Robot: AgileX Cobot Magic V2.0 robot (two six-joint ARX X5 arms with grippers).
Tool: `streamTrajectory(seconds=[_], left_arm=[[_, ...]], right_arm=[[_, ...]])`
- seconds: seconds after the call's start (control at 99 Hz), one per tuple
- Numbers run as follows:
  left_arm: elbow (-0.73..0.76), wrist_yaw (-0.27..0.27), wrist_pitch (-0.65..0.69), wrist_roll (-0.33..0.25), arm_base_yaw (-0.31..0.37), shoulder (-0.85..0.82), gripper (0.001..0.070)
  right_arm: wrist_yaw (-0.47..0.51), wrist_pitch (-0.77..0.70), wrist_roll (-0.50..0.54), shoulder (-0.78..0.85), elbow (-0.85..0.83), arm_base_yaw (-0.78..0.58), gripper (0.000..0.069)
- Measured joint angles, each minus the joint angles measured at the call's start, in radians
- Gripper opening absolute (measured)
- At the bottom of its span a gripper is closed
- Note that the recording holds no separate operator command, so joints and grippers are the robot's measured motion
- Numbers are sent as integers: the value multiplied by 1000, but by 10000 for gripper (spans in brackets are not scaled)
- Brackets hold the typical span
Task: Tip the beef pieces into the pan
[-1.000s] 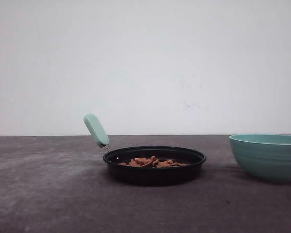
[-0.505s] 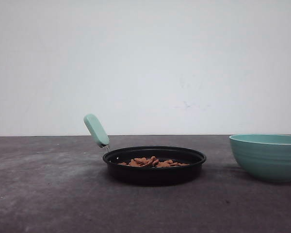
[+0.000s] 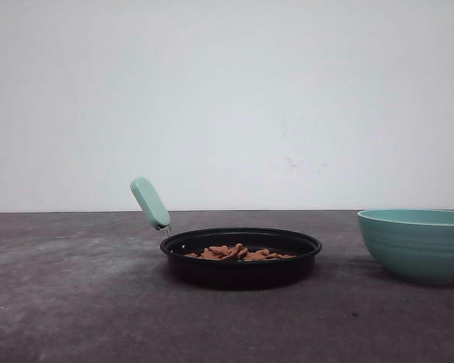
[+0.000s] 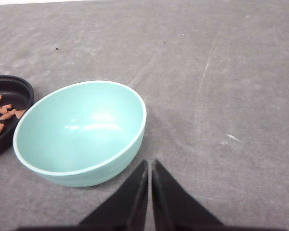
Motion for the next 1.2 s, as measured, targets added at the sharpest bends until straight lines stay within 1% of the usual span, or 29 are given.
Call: streamTrajectory(seconds=[0.081, 0.121, 0.222, 0.273, 0.434, 0.586, 0.656, 0.939, 1.08, 1.201], left_arm=[[-89, 32, 60, 14, 56, -36, 13], [-145, 62, 89, 23, 84, -56, 13], [-289, 159, 145, 35, 155, -124, 13], [-365, 190, 175, 41, 194, -170, 13], [-539, 195, 245, 40, 304, -298, 13], [-646, 204, 237, 39, 363, -382, 13], [-676, 205, 240, 40, 378, -411, 13], [-774, 202, 245, 47, 420, -409, 13], [-784, 215, 293, 50, 425, -410, 13], [-788, 216, 309, 56, 434, -410, 13]], right_arm=[[0, 0, 0, 0, 0, 0, 10], [0, 0, 0, 0, 0, 0, 10], [0, 0, 0, 0, 0, 0, 10], [0, 0, 0, 0, 0, 0, 10], [0, 0, 0, 0, 0, 0, 10], [0, 0, 0, 0, 0, 0, 10], [0, 0, 0, 0, 0, 0, 10], [0, 0, 0, 0, 0, 0, 10], [0, 0, 0, 0, 0, 0, 10], [0, 0, 0, 0, 0, 0, 10]])
